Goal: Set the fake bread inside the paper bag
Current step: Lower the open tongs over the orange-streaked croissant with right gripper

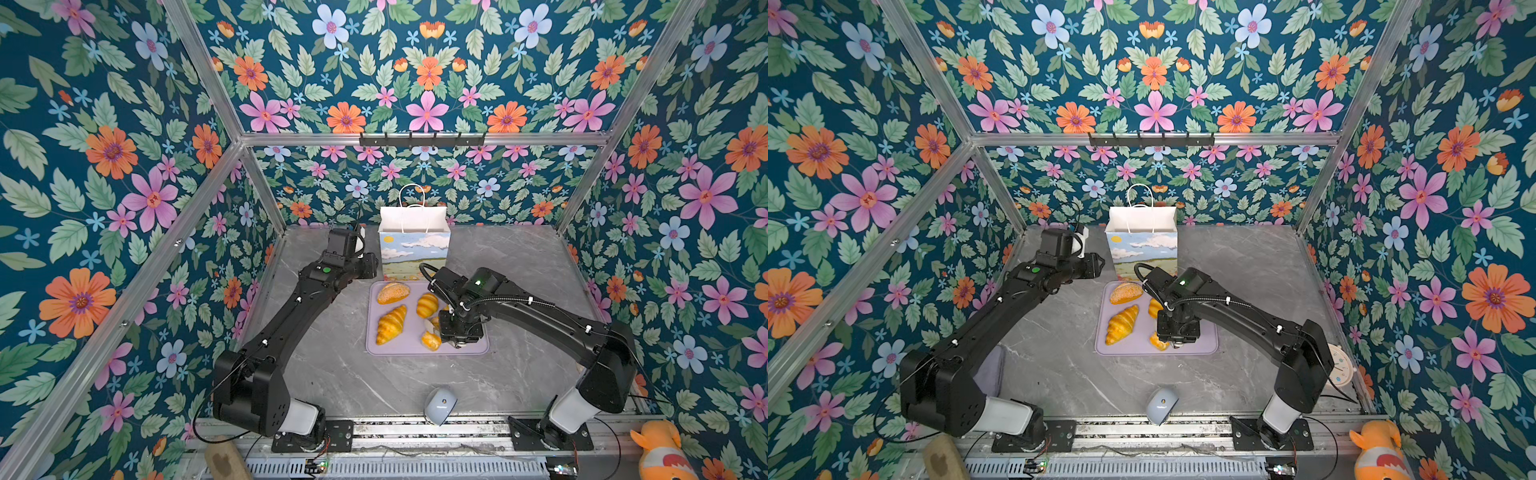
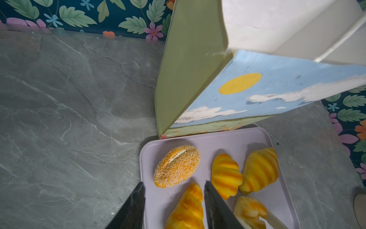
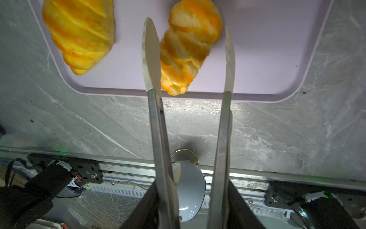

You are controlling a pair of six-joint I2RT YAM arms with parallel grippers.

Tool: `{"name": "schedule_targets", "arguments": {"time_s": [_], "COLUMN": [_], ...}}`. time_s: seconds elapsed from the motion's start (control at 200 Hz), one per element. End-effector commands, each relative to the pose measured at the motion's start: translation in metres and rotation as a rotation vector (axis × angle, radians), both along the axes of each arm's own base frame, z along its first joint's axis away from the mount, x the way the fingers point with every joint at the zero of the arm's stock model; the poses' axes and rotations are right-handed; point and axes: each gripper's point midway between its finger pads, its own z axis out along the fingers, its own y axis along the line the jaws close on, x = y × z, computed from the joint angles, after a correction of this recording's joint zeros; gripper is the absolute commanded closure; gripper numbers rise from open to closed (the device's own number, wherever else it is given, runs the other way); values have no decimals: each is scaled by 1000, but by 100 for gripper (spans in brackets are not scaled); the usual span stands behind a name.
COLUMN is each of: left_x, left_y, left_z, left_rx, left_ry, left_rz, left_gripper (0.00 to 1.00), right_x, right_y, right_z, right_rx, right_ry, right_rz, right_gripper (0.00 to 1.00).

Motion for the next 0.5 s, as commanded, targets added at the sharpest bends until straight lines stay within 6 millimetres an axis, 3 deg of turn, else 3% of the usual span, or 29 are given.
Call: {"name": "schedule_targets", "arguments": {"time_s": [0.0, 0.495], "left_x": [4, 3], "left_y": [-1, 0], "left_z": [5, 5], "left_rx": [-2, 3], "left_ry": [-22, -23], "left_rz": [-2, -2], "left_gripper": [50, 50], "right_x": [-5, -5], "right_y": [-6, -5], "right_z": [2, 10], "right_rx": [-32, -24], "right_ry": [13, 7], "right_rz": [5, 35], "right_gripper": [54, 65]}}
